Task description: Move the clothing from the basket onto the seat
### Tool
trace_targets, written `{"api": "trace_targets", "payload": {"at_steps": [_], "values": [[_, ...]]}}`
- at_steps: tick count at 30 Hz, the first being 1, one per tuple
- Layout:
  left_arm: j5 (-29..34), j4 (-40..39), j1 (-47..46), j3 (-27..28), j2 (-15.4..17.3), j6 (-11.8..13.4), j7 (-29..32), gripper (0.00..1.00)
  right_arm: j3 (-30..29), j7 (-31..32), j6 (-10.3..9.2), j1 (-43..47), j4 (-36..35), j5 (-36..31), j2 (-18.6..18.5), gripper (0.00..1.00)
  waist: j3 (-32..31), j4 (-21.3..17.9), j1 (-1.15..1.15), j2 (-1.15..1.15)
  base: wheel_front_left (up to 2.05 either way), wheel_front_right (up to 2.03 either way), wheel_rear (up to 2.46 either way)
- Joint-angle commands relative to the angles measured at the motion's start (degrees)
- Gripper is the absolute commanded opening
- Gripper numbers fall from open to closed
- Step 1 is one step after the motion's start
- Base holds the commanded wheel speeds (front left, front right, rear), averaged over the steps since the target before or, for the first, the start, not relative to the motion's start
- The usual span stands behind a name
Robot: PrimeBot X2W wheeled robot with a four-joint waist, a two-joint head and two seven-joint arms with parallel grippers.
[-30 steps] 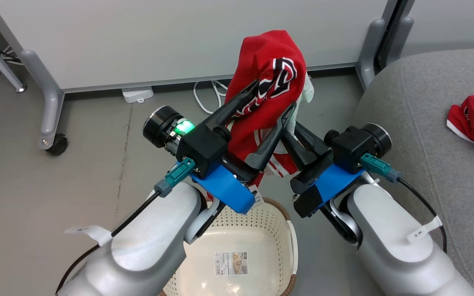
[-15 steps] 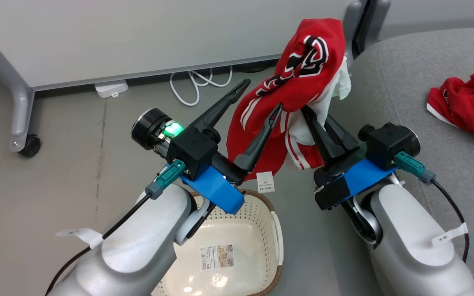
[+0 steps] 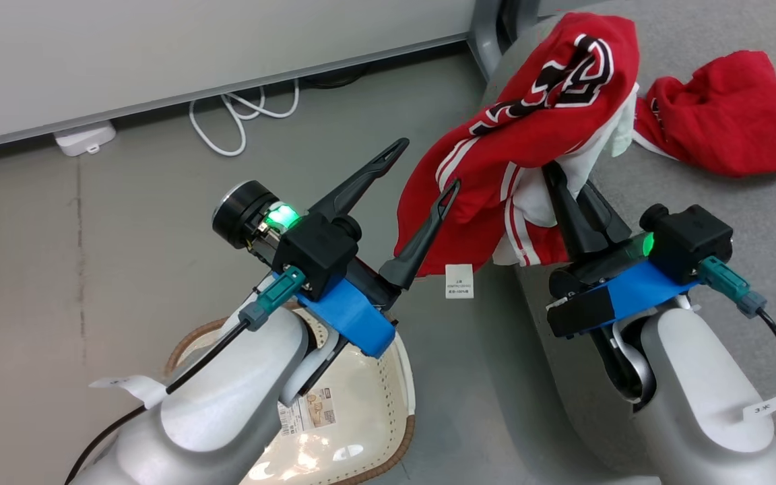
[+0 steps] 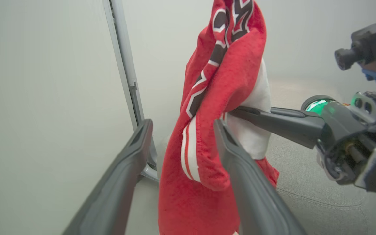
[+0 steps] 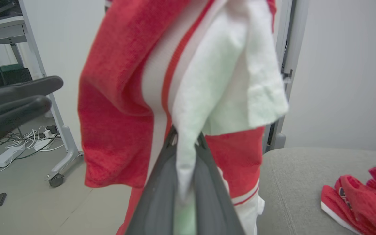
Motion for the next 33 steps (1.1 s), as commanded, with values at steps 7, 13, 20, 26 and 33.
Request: {"api": "trace_targets", "payload": {"at_steps": [7,13,20,26,33], "values": [[0.5,-0.2,-0.8,-1.1,0.3,-0.3,0.4,1.0,-3.1,-0.2,0.03,2.4,-2.4,-0.8,0.7,0.0,2.3,-4.9,0.0,0.0,0.0,0.0,0.0],[0.8,-0.5,-1.3,-1.7,0.7,-0.4,0.7,1.0,-5.1,-0.2,0.03,4.0,-4.0,-1.2,1.2,0.0,3.6,-7.9,0.0,0.0,0.0,0.0,0.0],[0.6,0.0,-1.3,-2.5,0.7,-0.5,0.6,1.0,-6.2,-0.2,0.03,5.8,-5.1,-1.4,1.5,0.0,3.9,-9.9,0.0,0.0,0.0,0.0,0.0],[0.4,-0.1,-1.1,-2.7,0.9,-0.3,0.1,1.0,-7.5,-0.2,0.03,5.2,-6.6,-2.0,1.5,0.0,4.2,-10.1,0.0,0.0,0.0,0.0,0.0],[1.4,-1.5,-2.5,-2.3,1.7,0.2,0.1,1.0,-10.8,-0.2,0.02,-2.2,-9.6,-2.6,-0.5,0.0,8.0,-9.7,0.0,0.0,0.0,0.0,0.0]]}}
